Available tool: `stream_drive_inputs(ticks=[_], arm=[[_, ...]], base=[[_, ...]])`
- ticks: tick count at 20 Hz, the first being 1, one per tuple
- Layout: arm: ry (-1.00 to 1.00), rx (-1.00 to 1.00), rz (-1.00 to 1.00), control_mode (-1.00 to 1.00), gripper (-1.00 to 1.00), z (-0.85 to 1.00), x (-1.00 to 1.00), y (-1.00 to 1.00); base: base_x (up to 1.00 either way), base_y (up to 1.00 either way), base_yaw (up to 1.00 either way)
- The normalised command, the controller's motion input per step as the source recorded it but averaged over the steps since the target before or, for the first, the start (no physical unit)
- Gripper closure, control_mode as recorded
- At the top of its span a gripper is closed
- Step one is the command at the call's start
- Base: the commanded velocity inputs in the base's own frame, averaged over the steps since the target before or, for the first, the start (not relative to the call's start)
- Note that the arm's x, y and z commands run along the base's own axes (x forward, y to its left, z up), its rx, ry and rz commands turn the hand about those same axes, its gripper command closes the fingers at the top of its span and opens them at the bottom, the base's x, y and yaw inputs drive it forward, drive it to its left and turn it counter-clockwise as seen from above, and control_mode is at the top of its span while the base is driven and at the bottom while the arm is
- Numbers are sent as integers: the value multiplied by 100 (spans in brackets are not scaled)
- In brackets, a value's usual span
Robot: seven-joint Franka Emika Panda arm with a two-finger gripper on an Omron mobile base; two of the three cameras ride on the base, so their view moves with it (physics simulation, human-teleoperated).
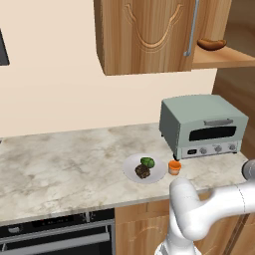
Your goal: Pick the avocado and bread from the counter and place them on the plate. Then pick the jam from the cabinet and place it next to the plate. Lastly close the cabinet door.
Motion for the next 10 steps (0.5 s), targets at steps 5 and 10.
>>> stream_drive_inputs(ticks=[5,10], arm=[[3,-2,9,-100,-100,1,0,3],[1,-3,5,-100,-100,11,0,12]], base=[[0,0,0],[0,0,0]])
